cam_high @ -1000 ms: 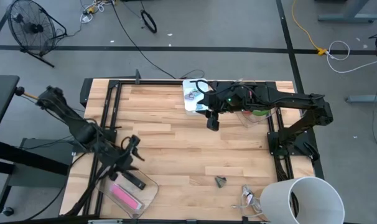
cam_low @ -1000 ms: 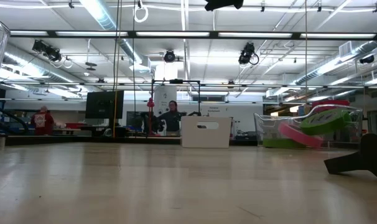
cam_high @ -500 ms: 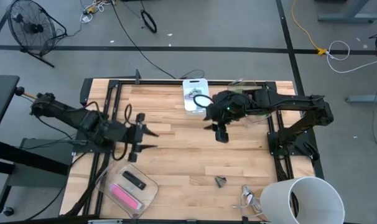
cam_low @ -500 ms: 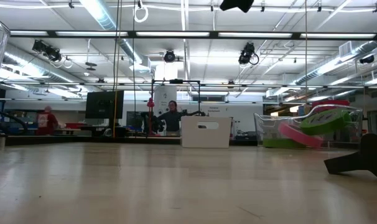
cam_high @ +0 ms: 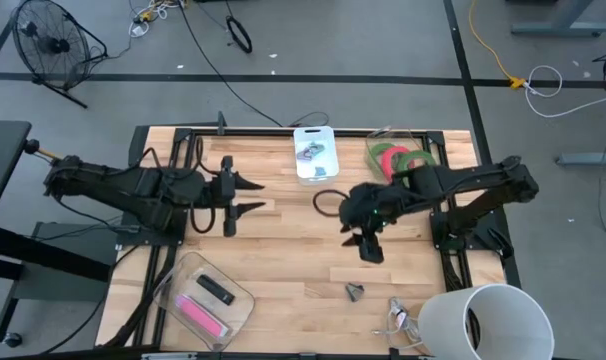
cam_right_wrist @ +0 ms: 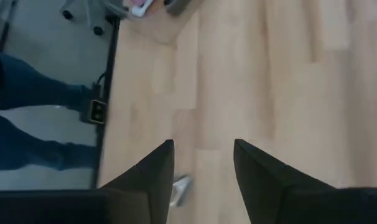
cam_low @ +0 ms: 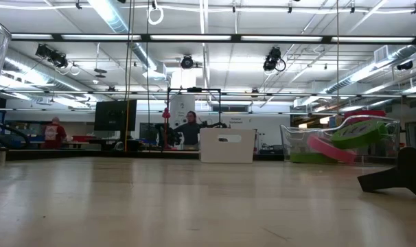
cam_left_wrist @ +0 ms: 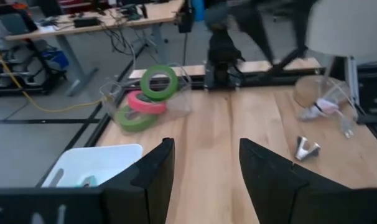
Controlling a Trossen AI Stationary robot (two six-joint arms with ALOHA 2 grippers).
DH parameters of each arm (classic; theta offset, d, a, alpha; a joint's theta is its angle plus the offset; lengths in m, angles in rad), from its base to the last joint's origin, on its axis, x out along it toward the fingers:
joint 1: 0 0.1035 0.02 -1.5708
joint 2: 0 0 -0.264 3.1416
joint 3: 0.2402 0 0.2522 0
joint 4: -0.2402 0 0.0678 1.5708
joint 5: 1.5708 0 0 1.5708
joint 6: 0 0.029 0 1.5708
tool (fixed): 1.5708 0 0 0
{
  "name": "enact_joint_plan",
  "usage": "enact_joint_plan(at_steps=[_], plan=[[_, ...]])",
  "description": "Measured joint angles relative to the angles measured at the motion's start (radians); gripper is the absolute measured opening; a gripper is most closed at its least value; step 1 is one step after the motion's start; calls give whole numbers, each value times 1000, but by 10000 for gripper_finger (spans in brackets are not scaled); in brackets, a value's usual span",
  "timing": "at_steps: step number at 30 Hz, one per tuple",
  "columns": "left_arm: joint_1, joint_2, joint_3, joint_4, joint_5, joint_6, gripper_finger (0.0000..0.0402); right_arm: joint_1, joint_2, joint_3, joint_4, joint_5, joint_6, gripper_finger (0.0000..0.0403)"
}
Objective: Pick and place Stapler, Stapler remover, tape
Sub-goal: Put the black staple remover into the white bin
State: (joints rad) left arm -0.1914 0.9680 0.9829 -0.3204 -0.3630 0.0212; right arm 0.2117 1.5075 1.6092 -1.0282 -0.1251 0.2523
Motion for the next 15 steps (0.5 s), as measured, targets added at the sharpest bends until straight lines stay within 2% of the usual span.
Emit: enact_joint_plan(at_steps=[9,15], plan=[[48,0,0,9,0,1,183,106,2,-142,88,-5,360,168],[54,0,0,7,0,65,183,167,1,-293,235,2,530,220]])
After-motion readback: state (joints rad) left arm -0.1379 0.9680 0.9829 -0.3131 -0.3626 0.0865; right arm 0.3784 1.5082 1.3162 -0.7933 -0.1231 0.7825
